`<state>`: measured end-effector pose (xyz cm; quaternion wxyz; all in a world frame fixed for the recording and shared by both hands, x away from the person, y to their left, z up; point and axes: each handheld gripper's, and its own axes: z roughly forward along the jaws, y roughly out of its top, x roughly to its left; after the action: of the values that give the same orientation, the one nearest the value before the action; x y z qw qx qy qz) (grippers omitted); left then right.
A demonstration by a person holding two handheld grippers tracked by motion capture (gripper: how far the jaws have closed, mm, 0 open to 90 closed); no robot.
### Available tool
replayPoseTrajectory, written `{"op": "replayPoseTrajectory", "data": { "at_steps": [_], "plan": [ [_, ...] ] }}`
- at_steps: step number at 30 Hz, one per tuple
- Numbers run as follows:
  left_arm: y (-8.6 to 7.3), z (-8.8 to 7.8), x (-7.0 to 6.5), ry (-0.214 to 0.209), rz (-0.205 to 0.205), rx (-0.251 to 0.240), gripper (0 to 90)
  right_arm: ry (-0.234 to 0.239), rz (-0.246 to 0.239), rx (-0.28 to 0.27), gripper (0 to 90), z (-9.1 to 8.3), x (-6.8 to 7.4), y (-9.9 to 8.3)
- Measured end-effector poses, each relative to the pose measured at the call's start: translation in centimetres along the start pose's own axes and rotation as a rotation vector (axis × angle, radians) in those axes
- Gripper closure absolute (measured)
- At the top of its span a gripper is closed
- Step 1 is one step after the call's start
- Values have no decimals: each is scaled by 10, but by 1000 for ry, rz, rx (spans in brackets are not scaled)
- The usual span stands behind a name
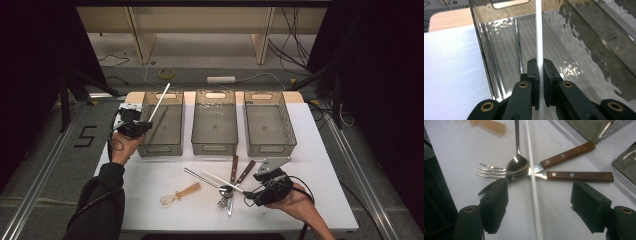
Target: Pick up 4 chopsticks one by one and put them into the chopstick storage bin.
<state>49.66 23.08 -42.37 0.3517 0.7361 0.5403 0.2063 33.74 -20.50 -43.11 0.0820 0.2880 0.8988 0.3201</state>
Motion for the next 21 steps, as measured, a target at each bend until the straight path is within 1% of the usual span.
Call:
{"op": "replayPoseTrajectory", "data": {
  "at_steps": [2,3,4,5,6,7,8,9,10,12,13,14,15,18,20,21],
  "plan": [
    [-1,3,1,3,4,17,847,0,1,0,312,0,0,0],
    [-1,4,0,6,1,15,846,0,2,0,312,0,0,0],
    [-1,4,-1,8,16,27,844,0,2,1,312,0,0,0],
    [0,4,-3,18,18,25,841,2,1,2,312,0,0,0],
    [1,4,-4,29,21,21,819,3,1,2,312,0,0,0],
    [3,4,-5,32,14,24,769,4,-1,1,312,0,0,0],
    [4,4,-5,31,17,34,710,4,-1,2,312,0,0,0],
    [4,3,-6,35,18,27,672,4,-2,5,312,0,0,0],
    [4,2,-6,32,19,25,654,3,-3,4,312,0,0,0],
    [5,-1,-6,27,2,19,610,2,0,4,312,0,1,0],
    [5,-3,-5,20,2,21,577,2,1,4,312,-1,0,0],
    [5,-5,-6,2,-9,19,554,1,0,4,312,-1,0,0],
    [5,-7,-6,-7,0,23,531,-1,-1,6,313,-1,0,0],
    [4,-14,-11,-39,-2,17,452,1,-2,14,315,-1,0,0],
    [3,-20,-15,-72,-11,7,407,1,-4,27,322,0,0,0],
    [3,-23,-17,-91,-4,11,385,1,-12,40,326,0,0,1]
  ]
}}
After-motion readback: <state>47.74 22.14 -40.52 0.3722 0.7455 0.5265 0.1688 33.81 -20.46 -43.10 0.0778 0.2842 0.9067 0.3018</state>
